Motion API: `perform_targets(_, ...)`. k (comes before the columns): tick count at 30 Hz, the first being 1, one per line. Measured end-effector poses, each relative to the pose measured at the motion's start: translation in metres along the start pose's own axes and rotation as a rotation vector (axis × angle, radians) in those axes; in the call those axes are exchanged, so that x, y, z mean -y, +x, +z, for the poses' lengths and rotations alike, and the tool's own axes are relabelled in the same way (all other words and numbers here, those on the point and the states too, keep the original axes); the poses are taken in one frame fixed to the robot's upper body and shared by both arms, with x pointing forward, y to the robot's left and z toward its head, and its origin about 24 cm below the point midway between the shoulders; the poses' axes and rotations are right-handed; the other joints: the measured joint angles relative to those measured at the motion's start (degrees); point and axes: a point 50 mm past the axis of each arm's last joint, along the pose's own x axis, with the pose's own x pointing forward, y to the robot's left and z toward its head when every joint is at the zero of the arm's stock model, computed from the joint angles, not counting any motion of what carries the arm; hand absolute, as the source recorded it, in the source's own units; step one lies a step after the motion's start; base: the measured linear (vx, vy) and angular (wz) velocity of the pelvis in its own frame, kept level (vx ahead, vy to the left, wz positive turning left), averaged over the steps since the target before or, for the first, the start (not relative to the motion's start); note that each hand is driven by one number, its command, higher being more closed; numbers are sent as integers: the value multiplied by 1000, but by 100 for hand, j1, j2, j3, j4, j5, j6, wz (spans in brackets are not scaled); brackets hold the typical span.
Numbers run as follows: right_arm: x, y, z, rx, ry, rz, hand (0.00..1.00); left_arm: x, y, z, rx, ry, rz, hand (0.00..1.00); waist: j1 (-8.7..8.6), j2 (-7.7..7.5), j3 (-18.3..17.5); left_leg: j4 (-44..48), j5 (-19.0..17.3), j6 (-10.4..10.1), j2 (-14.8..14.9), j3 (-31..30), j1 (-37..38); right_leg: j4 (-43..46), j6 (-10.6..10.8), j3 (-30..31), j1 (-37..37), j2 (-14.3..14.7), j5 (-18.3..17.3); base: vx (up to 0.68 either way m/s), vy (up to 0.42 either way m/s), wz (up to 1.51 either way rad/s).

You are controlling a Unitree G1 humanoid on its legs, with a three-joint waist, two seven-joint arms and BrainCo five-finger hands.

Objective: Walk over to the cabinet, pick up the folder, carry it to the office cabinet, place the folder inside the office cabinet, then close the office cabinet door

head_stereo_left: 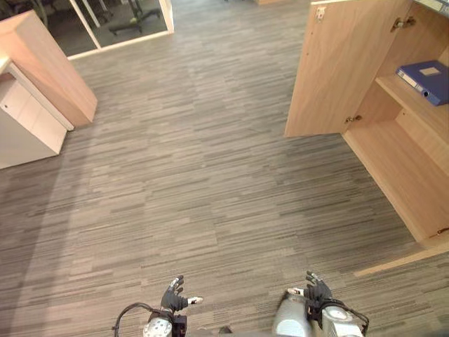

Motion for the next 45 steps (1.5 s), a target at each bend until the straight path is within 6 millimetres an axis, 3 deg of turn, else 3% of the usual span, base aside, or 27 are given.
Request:
perform_targets(1, -3, 0, 0, -2, 10, 2, 0, -2, 1, -2, -12, 15, 4, 0, -18, -111, 23, -115, -99, -154, -50, -1, 114, -821, 0, -109, -50, 222, 370, 260, -275, 38)
perform_targets(2, -4, -1, -6, -22, 20, -1, 0, -3, 2, -5, -33, 27, 4, 0, -70, -236, 61, -154, -274, -331, -127, -73, 218, -1232, -589, 29, -36, 317, 1137, 268, -282, 31)
perform_targets(4, 3, 1, 0, -9, 29, -21, 0, 6, 2, -14, -74, 14, -11, 0, -40, -68, 53, -162, -345, -359, 64, -22, 230, -1062, -634, -32, -99, 515, 818, 265, -240, 1)
perform_targets(5, 3, 0, -2, -16, 42, -28, 0, 5, 2, -14, -79, 24, -9, 0, -102, -74, 52, -119, -481, -301, 199, -20, 265, -776, -633, -138, -97, 523, 503, 238, -232, 5)
perform_targets(7, 6, -2, -10, -36, 59, -42, 0, 7, 4, -12, -71, 30, -13, 0, -154, -54, 34, 6, -709, -374, 406, -64, 314, -465, -650, -318, -46, 539, 125, 206, -261, 27)
perform_targets(8, 10, -3, -14, -47, 69, -59, 0, 10, 4, -12, -76, 24, -18, 0, -162, 68, -18, 289, -948, -310, 731, -116, 202, -294, -478, -567, 62, 577, -179, 319, -377, 57)
perform_targets(9, 14, -5, -19, -59, 82, -77, 0, 10, 3, -16, -88, 13, -13, 0, -314, -29, -119, 844, -1087, -442, 923, -46, 71, 567, -709, -532, 78, 207, -689, 355, -331, 67)
perform_targets(10, 16, -6, -24, -76, 80, -85, 0, 10, 3, -17, -95, 0, -7, 0, -337, -98, -130, 1283, -1063, -631, 1005, 24, 6, 603, -510, -484, 221, 137, -911, 363, -279, 53)
perform_targets(11, 21, -6, -30, -108, 76, -100, 0, 13, 4, -17, -104, -35, -1, 0, -269, -7, -113, 2577, -1052, -993, 1507, 76, -413, 487, -460, -492, 440, 408, -990, 352, -290, 1)
perform_targets(12, 21, -6, -31, -116, 77, -102, 0, 11, 4, -15, -96, -60, 13, 0, -192, 4, -120, 3478, -901, -1128, 1763, 85, -738, 222, -506, -476, 634, 619, -954, 329, -334, -35)
perform_targets(14, 20, -6, -31, -117, 91, -103, 0, 3, 4, -16, -96, -113, 63, 0, -118, -23, -103, 4699, -918, -1098, 2054, 267, -1131, -429, -559, -336, 1185, 1042, -836, 276, -262, -61)
perform_targets(17, 20, -4, -28, -112, 105, -109, 0, -6, 3, -17, -93, -164, 131, 0, -47, -28, -102, 4627, -951, -1037, 1907, 402, -1645, -1133, -581, 11, 1600, 1392, -592, 231, -174, -83)
perform_targets(20, 20, -3, -25, -105, 113, -115, 0, -15, 2, -16, -81, -207, 186, 0, 70, -88, -69, 3100, -819, -920, 1525, 188, -2121, -1811, -536, 501, 1951, 1627, -323, 217, -101, -89)
perform_targets(24, 20, -5, -30, -112, 107, -117, 0, -20, 0, -19, -85, -234, 222, 0, 91, -117, -53, 951, -145, -1027, 1265, -657, -2157, -2173, -456, 1037, 2356, 1776, -289, 238, -10, -73)
perform_targets(27, 20, -6, -36, -133, 105, -118, 0, -21, 0, -20, -85, -243, 234, 0, 144, -116, -54, 437, 170, -1041, 1163, -1161, -2160, -2399, -308, 1431, 2552, 1875, -294, 338, 115, -78)
perform_targets(29, 22, -10, -45, -156, 102, -122, 0, -20, 0, -20, -86, -242, 238, 0, 157, -112, -58, 359, 427, -977, 942, -1425, -2150, -2558, -88, 1656, 2724, 1864, -339, 317, 176, -52)
perform_targets(30, 22, -11, -46, -159, 103, -123, 0, -21, 0, -20, -87, -241, 239, 0, 176, -119, -62, 349, 582, -885, 866, -1509, -2139, -2560, -34, 1720, 2732, 1836, -368, 329, 216, -51)
perform_targets(31, 21, -11, -48, -165, 104, -122, 0, -22, -1, -22, -94, -237, 244, 0, 189, -149, -86, 283, 1055, -744, 742, -1526, -2052, -2527, 134, 1853, 2726, 1704, -456, 337, 246, -43)
perform_targets(32, 21, -12, -50, -172, 107, -120, 0, -26, 0, -21, -94, -226, 249, 0, 173, -215, -137, 257, 1208, -654, 529, -1379, -1986, -2450, 327, 1902, 2701, 1437, -549, 342, 254, -39)
perform_targets(34, 16, -13, -52, -181, 113, -107, 0, -26, 1, -20, -88, -211, 245, 0, 201, -304, -197, 165, 1027, -406, 236, -1079, -1885, -2214, 642, 2020, 2528, 1039, -574, 305, 244, -39)
perform_targets(37, 12, -13, -53, -182, 119, -88, 0, -23, 0, -20, -91, -201, 232, 0, 249, -291, -277, 131, 687, -128, -203, -814, -1564, -1166, 846, 2053, 2203, 433, -655, 389, 406, -38)
perform_targets(39, 12, -14, -56, -189, 123, -83, 0, -21, -2, -24, -99, -191, 223, 0, 226, -353, -395, 66, 436, 0, -493, -793, -1267, 248, 705, 2003, 1688, -46, -571, 247, 339, -13)
perform_targets(41, 16, -15, -56, -183, 130, -94, 0, -18, -3, -28, -110, -177, 212, 0, 183, -305, -489, -24, 210, 176, -706, -786, -875, 1936, -445, 1825, 999, -652, 229, 249, 324, 1)
perform_targets(42, 16, -14, -54, -179, 131, -93, 0, -18, -4, -29, -114, -172, 212, 0, 171, -298, -493, -54, 181, 217, -714, -759, -796, 2249, -535, 1753, 855, -764, 264, 234, 241, -10)
perform_targets(43, 15, -12, -48, -158, 138, -89, 0, -19, -4, -29, -116, -163, 211, 0, 163, -268, -484, -115, 168, 225, -702, -748, -677, 2681, -466, 1541, 583, -912, 194, 216, 151, -8)
perform_targets(44, 15, -10, -42, -139, 142, -89, 0, -20, -3, -27, -112, -155, 212, 0, 151, -265, -436, -138, 166, 229, -608, -769, -600, 2815, -272, 1251, 414, -910, 22, 231, 105, -4)
perform_targets(45, 15, -9, -38, -125, 143, -89, 0, -22, -2, -26, -110, -152, 214, 0, 158, -262, -381, -140, 165, 229, -499, -778, -529, 2785, -209, 973, 339, -868, -147, 235, -2, -3)
